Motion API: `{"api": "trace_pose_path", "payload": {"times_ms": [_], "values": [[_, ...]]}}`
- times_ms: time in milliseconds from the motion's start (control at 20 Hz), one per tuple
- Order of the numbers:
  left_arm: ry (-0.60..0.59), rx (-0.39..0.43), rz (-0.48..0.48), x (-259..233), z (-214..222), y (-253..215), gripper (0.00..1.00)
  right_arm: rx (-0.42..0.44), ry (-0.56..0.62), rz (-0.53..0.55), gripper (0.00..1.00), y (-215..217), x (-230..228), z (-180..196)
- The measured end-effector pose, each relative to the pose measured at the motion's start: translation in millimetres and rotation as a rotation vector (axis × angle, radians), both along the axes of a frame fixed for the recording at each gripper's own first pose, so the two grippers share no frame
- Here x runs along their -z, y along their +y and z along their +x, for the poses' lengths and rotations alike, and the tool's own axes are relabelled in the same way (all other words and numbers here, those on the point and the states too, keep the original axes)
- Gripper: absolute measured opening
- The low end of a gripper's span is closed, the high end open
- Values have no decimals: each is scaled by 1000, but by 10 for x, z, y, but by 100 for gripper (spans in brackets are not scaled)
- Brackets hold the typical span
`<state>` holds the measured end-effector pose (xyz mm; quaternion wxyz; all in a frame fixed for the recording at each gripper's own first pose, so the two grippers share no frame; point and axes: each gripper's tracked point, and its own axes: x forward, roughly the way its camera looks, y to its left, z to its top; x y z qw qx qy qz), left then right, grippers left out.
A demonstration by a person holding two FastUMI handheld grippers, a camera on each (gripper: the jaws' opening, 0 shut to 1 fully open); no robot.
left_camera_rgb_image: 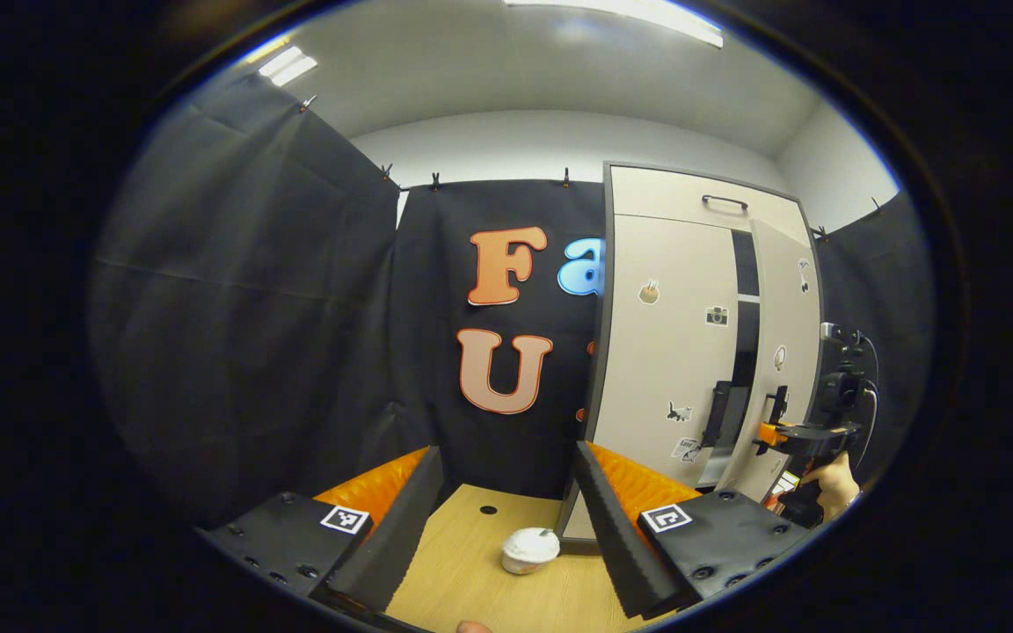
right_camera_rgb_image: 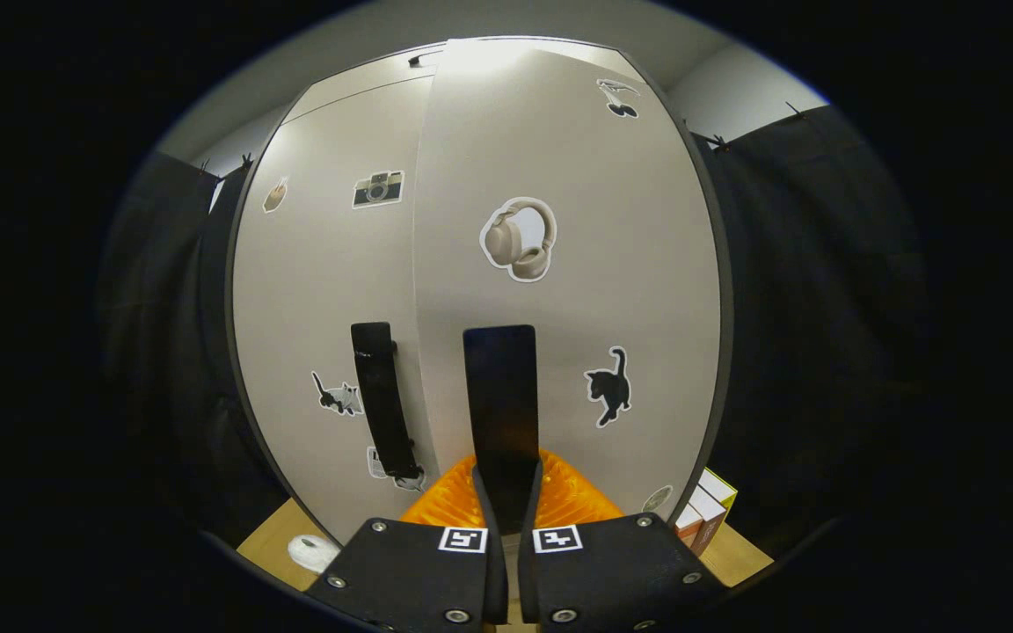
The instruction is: Open the right door of the double-door shoe cabinet with the right hand, and open the left door with the left hand.
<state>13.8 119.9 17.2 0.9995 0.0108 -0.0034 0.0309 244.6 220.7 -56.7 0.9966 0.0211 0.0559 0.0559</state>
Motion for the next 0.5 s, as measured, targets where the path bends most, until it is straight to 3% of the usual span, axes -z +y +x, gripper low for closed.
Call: {"api": "trace_pose_path", "payload": {"times_ms": [500], "values": [[-4, 8, -6, -16, -261, -109, 97, 14, -19, -1, 2, -222, -46, -230]]}}
